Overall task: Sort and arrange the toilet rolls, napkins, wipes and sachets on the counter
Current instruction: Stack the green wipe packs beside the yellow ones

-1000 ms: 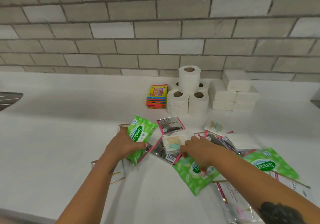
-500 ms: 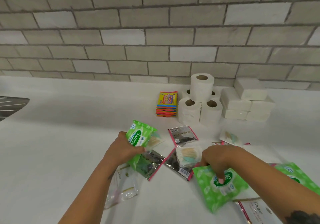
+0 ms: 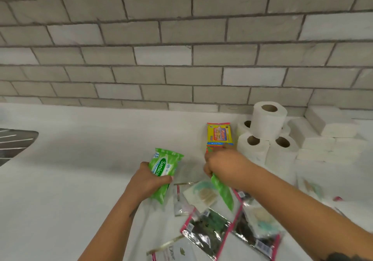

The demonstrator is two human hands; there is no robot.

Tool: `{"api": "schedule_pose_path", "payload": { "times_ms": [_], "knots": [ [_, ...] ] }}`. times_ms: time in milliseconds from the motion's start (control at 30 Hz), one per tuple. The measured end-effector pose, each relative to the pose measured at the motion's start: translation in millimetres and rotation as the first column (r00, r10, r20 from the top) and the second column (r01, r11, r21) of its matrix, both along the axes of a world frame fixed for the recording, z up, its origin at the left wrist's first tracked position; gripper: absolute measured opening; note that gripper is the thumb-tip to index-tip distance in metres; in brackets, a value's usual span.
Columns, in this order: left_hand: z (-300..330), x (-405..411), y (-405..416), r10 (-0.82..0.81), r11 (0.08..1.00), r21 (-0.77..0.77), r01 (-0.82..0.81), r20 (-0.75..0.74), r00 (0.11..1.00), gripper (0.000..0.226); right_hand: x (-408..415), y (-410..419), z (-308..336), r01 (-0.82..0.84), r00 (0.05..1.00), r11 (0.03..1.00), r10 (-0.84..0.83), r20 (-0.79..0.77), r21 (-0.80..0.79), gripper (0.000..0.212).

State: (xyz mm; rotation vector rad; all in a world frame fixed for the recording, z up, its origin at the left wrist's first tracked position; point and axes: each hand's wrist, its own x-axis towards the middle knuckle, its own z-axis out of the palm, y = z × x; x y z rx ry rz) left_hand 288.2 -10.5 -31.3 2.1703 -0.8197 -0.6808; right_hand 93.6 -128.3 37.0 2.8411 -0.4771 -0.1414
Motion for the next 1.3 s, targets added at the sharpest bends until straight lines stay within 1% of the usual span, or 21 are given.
{"api": "schedule_pose_path", "payload": {
  "times_ms": [33, 67, 133, 167, 233, 267, 333, 400, 433, 467, 500, 567, 600, 633, 700, 733, 767, 833, 867, 1000, 1300],
  "knots": [
    [-2, 8, -1, 0.022, 1.0, -0.001, -0.022, 0.007, 1.0, 0.066, 14, -1, -8, -0.038, 0.999, 0.998, 0.04, 0.035, -0.052, 0.022],
    [-3, 16, -2, 0.041, 0.999, -0.001, -0.041, 0.009, 0.999, 0.064, 27, -1, -15, -0.051, 0.997, 0.997, 0.054, 0.052, -0.062, 0.015],
    [-6, 32, -5, 0.064, 0.998, -0.002, -0.064, -0.003, 0.998, 0.065, 50, -7, -32, -0.057, 0.998, 0.995, 0.06, 0.038, -0.08, 0.028],
    [-8, 39, -7, 0.068, 0.998, -0.001, -0.068, -0.012, 0.998, 0.067, 60, -12, -42, -0.028, 0.999, 0.997, 0.029, 0.023, -0.068, 0.033],
    [-10, 52, -10, 0.073, 0.997, 0.006, -0.073, -0.017, 0.997, 0.067, 79, -16, -59, 0.004, 1.0, 0.997, -0.005, -0.012, -0.083, 0.036],
    [-11, 57, -12, 0.078, 0.997, 0.011, -0.078, -0.012, 0.997, 0.064, 86, -17, -66, -0.005, 1.0, 0.996, 0.004, -0.014, -0.085, 0.036],
    [-13, 67, -15, 0.08, 0.997, 0.023, -0.08, -0.002, 0.997, 0.059, 99, -21, -80, -0.018, 1.0, 1.0, 0.018, -0.013, -0.023, 0.036],
    [-16, 76, -19, 0.076, 0.997, 0.034, -0.076, 0.004, 0.997, 0.059, 108, -25, -88, -0.039, 0.999, 0.999, 0.039, -0.006, 0.034, 0.035],
    [-17, 79, -22, 0.076, 0.996, 0.039, -0.076, 0.002, 0.997, 0.06, 110, -25, -89, -0.022, 1.0, 0.998, 0.023, -0.008, 0.063, 0.032],
    [-19, 82, -24, 0.078, 0.996, 0.046, -0.078, 0.0, 0.997, 0.06, 112, -24, -87, 0.008, 1.0, 0.99, -0.006, -0.018, 0.143, 0.026],
    [-21, 84, -27, 0.081, 0.995, 0.056, -0.081, 0.001, 0.997, 0.06, 112, -26, -91, 0.018, 1.0, 0.979, -0.021, 0.014, 0.205, 0.027],
    [-25, 87, -32, 0.087, 0.993, 0.077, -0.088, 0.02, 0.996, 0.06, 110, -29, -93, 0.103, 0.994, 0.948, -0.106, -0.006, 0.3, 0.051],
    [-27, 88, -35, 0.091, 0.992, 0.087, -0.093, 0.029, 0.995, 0.061, 108, -26, -93, 0.165, 0.986, 0.924, -0.168, -0.02, 0.346, 0.056],
    [-29, 89, -38, 0.094, 0.991, 0.095, -0.097, 0.037, 0.995, 0.062, 105, -24, -94, 0.213, 0.972, 0.906, -0.235, 0.016, 0.366, 0.055],
    [-32, 90, -44, 0.096, 0.989, 0.106, -0.101, 0.052, 0.994, 0.063, 102, -21, -104, 0.251, 0.922, 0.904, -0.332, 0.198, 0.347, 0.043],
    [-33, 90, -47, 0.098, 0.989, 0.11, -0.104, 0.059, 0.993, 0.063, 100, -19, -105, 0.272, 0.898, 0.894, -0.369, 0.241, 0.356, 0.04],
    [-34, 90, -50, 0.099, 0.988, 0.113, -0.106, 0.064, 0.993, 0.063, 97, -18, -108, 0.295, 0.886, 0.881, -0.397, 0.239, 0.371, 0.039],
    [-35, 89, -54, 0.098, 0.987, 0.12, -0.106, 0.072, 0.993, 0.064, 94, -18, -116, 0.348, 0.884, 0.829, -0.446, 0.141, 0.437, 0.042],
    [-35, 89, -57, 0.096, 0.987, 0.122, -0.105, 0.073, 0.993, 0.066, 96, -21, -121, 0.361, 0.878, 0.807, -0.463, 0.121, 0.468, 0.045],
    [-37, 86, -65, 0.093, 0.986, 0.128, -0.105, 0.091, 0.992, 0.068, 113, -30, -126, 0.395, 0.85, 0.752, -0.517, 0.101, 0.529, 0.054],
    [-37, 86, -79, 0.079, 0.99, 0.112, -0.086, 0.064, 0.995, 0.063, 140, -70, -133, 0.409, 0.849, 0.755, -0.521, 0.091, 0.513, 0.061]
  ]
}}
